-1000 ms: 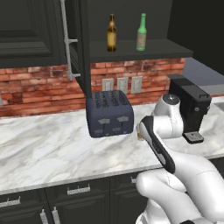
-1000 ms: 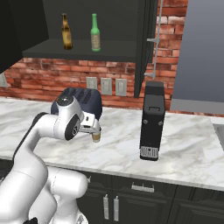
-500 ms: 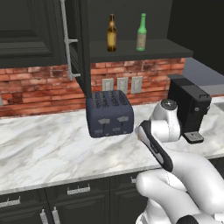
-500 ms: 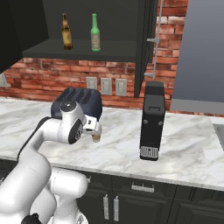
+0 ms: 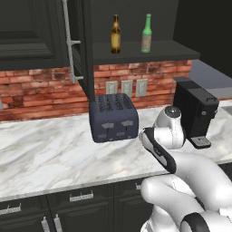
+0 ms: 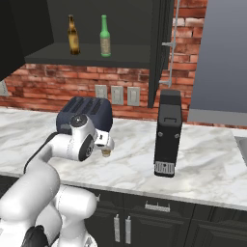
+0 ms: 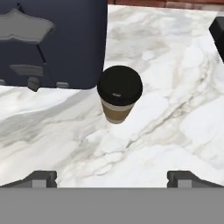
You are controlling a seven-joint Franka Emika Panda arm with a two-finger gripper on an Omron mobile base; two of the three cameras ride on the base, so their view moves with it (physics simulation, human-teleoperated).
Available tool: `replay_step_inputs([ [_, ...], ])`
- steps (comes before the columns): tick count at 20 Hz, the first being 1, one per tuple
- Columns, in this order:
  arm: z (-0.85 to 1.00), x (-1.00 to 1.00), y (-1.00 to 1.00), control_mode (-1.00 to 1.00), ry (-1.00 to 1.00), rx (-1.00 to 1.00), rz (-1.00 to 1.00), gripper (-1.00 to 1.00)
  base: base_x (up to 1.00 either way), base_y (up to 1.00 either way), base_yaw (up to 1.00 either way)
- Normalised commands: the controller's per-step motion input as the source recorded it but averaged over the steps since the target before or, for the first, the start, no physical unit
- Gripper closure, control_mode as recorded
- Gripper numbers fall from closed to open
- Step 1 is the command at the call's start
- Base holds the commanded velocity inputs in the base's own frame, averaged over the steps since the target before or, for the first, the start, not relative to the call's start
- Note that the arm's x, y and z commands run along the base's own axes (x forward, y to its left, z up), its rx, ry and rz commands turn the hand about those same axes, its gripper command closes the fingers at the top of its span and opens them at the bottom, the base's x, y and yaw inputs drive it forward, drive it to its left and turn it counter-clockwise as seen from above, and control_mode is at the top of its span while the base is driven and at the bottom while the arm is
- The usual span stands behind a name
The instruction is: Sort all alcoholic drinks to one cabinet, and non-alcoholic drinks to the other.
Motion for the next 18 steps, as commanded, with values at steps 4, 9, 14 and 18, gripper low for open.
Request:
replay_step_inputs([
  [4, -0.01, 0.18, -0.06, -1.0, 0.0, 0.0, 0.0, -1.0, 0.0, 0.0, 0.0],
  [9, 0.0, 0.16, -0.03, -1.0, 0.0, 0.0, 0.0, -1.0, 0.0, 0.0, 0.0],
  [14, -0.04, 0.13, -0.01, -1.0, 0.0, 0.0, 0.0, -1.0, 0.0, 0.0, 0.0],
  [18, -0.07, 0.12, 0.0, -1.0, 0.0, 0.0, 0.0, -1.0, 0.0, 0.0, 0.0],
])
